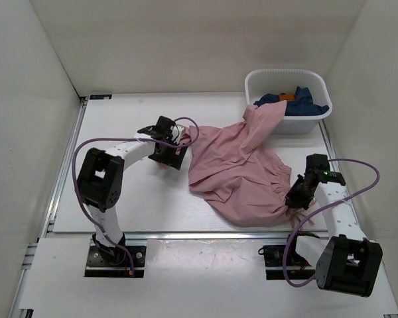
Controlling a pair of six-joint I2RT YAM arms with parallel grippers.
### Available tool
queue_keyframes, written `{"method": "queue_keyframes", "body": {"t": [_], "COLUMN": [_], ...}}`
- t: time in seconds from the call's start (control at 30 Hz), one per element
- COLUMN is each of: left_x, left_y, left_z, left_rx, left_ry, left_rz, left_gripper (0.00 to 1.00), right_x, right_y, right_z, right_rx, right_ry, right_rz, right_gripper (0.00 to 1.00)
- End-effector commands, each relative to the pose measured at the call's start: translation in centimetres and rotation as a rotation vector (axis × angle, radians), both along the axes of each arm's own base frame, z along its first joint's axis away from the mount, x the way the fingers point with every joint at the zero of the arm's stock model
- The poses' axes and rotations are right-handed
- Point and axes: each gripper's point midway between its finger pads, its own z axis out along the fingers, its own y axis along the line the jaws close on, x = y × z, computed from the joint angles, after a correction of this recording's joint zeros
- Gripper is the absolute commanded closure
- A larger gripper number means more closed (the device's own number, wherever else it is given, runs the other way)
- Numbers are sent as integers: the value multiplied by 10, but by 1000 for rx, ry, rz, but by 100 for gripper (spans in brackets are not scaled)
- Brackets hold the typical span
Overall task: Fold and stack the trousers
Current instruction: Flatten the trousers out
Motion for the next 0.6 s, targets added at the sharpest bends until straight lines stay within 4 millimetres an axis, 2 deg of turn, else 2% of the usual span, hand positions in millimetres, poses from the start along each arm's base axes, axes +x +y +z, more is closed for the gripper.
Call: {"method": "queue_keyframes", "body": {"t": [0.0,0.03,0.1,0.13,0.17,0.2,0.23,0.3,0.33,0.37,0.4,0.43,0.47,0.5,0.53,0.57], "left_x": [41,48,59,60,72,76,76,72,67,62,54,46,49,43,38,24], "left_y": [15,21,41,50,58,64,69,71,73,80,100,115,131,172,193,217], "left_z": [14,-3,-18,-34,-33,-35,-40,-46,-39,-38,-38,-31,-5,5,18,38], "left_rx": [28,74,163,196,205,215,221,183,181,185,219,235,220,227,228,245], "left_ry": [-166,-166,-182,-160,-178,-178,-165,-133,-136,-127,-112,-96,-138,-128,-132,-142], "left_rz": [79,101,158,174,205,219,228,227,227,240,278,307,353,450,505,568], "left_gripper": [0,0,0,0,0,5,18,58,86,86,86,86,86,86,86,86], "right_x": [1,1,1,1,3,8,10,25,32,40,61,71,80,104,108,114], "right_y": [-2,-1,-2,-2,-2,-2,-5,-9,-9,-14,-21,-25,-33,-40,-46,-54], "right_z": [4,4,5,5,5,9,10,23,25,32,55,60,71,105,110,123], "right_rx": [-18,-16,-17,-17,-18,-19,-30,-49,-48,-55,-70,-71,-90,-108,-118,-125], "right_ry": [-10,-10,-19,-19,-28,-36,-31,-67,-60,-73,-132,-112,-124,-204,-178,-200], "right_rz": [25,16,16,16,16,16,12,19,19,19,20,23,20,17,3,-21], "right_gripper": [97,97,97,97,97,97,97,96,96,96,96,96,96,97,97,97]}}
